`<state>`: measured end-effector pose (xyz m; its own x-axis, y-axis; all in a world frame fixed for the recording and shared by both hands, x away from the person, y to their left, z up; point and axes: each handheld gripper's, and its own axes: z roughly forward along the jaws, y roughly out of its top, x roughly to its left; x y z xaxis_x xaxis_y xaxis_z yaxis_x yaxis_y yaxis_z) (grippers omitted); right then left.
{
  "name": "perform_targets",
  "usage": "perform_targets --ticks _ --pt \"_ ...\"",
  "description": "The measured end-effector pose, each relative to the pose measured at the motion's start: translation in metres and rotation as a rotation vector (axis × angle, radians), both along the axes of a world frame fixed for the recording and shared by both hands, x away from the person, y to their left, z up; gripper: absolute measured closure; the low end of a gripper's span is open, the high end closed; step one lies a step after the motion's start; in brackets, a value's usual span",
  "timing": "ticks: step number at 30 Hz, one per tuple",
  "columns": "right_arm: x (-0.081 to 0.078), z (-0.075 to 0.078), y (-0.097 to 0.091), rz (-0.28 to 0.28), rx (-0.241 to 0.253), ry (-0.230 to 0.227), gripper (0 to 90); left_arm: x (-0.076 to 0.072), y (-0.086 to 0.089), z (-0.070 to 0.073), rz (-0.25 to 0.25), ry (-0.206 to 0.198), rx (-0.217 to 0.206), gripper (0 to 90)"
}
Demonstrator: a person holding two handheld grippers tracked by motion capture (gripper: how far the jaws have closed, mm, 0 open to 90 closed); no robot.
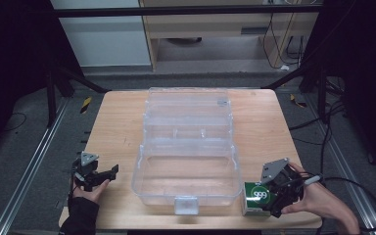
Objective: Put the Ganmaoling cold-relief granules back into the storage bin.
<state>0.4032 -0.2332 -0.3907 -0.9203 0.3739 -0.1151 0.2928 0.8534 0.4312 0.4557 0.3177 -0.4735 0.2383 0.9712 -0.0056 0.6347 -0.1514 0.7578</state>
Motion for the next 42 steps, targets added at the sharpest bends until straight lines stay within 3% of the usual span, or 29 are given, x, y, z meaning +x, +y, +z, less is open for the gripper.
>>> perform_targets --ticks 42 --pt "0.011 -0.043 0.025 0.097 -0.187 0.078 2.6 0.0 0.0 0.0 0.0 -0.002 0.003 17.1"
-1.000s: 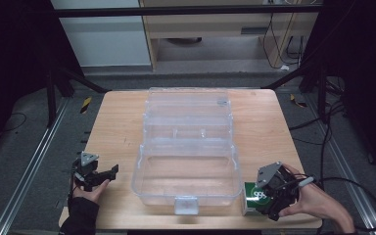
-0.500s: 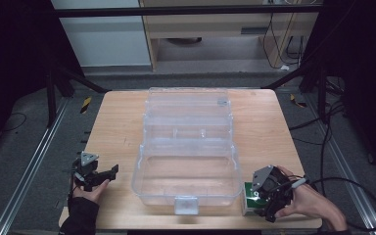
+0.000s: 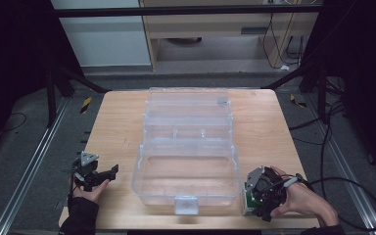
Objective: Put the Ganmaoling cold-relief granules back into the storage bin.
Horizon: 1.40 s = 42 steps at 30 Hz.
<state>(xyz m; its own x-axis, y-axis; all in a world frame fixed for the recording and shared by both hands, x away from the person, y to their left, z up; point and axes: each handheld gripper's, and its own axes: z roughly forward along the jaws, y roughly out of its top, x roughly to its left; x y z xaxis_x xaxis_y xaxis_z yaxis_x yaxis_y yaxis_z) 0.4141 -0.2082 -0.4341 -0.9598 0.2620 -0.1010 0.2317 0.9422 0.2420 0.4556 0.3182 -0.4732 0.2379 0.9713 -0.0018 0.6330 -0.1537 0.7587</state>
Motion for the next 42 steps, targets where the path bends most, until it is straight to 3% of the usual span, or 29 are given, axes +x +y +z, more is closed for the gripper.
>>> perform_targets --ticks 6,19,29,42 --pt "0.003 -0.009 -0.004 0.005 -0.006 0.016 5.4 0.0 0.0 0.0 0.0 0.002 0.001 17.2" --pt "0.006 -0.01 -0.008 0.034 0.001 0.039 13.2 0.0 0.0 0.0 -0.002 0.004 0.001 17.4" --pt "0.004 -0.008 -0.012 -0.002 0.023 0.046 16.0 0.001 -0.001 -0.001 -0.002 0.005 0.001 17.5" --pt "-0.002 0.016 -0.022 -0.023 0.063 0.022 16.1 0.001 -0.001 -0.001 -0.004 0.009 0.004 17.6"
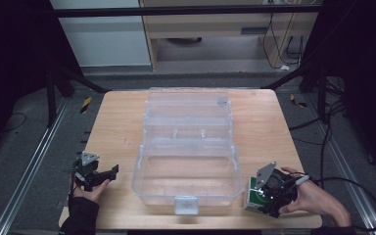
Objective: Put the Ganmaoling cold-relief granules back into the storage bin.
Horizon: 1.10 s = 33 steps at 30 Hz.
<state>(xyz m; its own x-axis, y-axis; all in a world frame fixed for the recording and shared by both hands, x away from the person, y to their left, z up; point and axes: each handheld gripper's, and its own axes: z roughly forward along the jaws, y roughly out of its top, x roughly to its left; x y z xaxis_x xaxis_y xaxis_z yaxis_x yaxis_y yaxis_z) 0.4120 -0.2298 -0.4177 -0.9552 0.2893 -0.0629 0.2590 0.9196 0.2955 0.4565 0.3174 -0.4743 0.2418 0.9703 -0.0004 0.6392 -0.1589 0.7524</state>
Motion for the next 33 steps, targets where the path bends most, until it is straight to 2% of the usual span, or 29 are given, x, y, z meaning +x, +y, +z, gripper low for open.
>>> perform_targets --ticks 10,13,21,26,33 --pt "-0.005 0.029 -0.005 -0.006 0.016 -0.03 16.1 0.0 0.0 0.0 0.002 -0.001 -0.001 17.6" --pt "-0.006 0.036 -0.005 0.012 0.022 -0.045 16.1 0.0 0.0 0.0 0.001 0.0 0.0 17.6" --pt "-0.01 0.058 0.0 0.019 0.032 -0.059 16.1 0.0 0.0 0.0 0.0 0.001 0.0 17.7" --pt "-0.009 0.073 0.004 0.025 0.038 -0.082 16.1 0.0 0.0 0.0 0.0 0.001 0.001 17.7" --pt "-0.007 0.09 0.013 0.055 0.034 -0.107 16.1 0.0 0.0 0.0 0.0 0.0 -0.001 17.7"
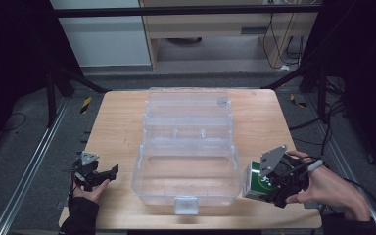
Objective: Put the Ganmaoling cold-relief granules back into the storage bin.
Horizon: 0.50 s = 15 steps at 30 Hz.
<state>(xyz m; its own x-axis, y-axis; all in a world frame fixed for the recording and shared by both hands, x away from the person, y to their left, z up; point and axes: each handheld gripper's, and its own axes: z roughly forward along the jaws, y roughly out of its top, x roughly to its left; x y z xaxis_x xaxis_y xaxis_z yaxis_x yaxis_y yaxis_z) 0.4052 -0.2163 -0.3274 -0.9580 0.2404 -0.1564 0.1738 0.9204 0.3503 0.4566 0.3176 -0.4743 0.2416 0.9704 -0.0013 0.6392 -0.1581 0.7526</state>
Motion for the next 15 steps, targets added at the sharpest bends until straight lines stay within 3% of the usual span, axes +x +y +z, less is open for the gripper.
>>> perform_targets --ticks 15 --pt "0.013 0.02 0.031 0.054 0.007 -0.021 16.1 0.0 0.0 0.0 0.001 0.0 -0.002 17.7"
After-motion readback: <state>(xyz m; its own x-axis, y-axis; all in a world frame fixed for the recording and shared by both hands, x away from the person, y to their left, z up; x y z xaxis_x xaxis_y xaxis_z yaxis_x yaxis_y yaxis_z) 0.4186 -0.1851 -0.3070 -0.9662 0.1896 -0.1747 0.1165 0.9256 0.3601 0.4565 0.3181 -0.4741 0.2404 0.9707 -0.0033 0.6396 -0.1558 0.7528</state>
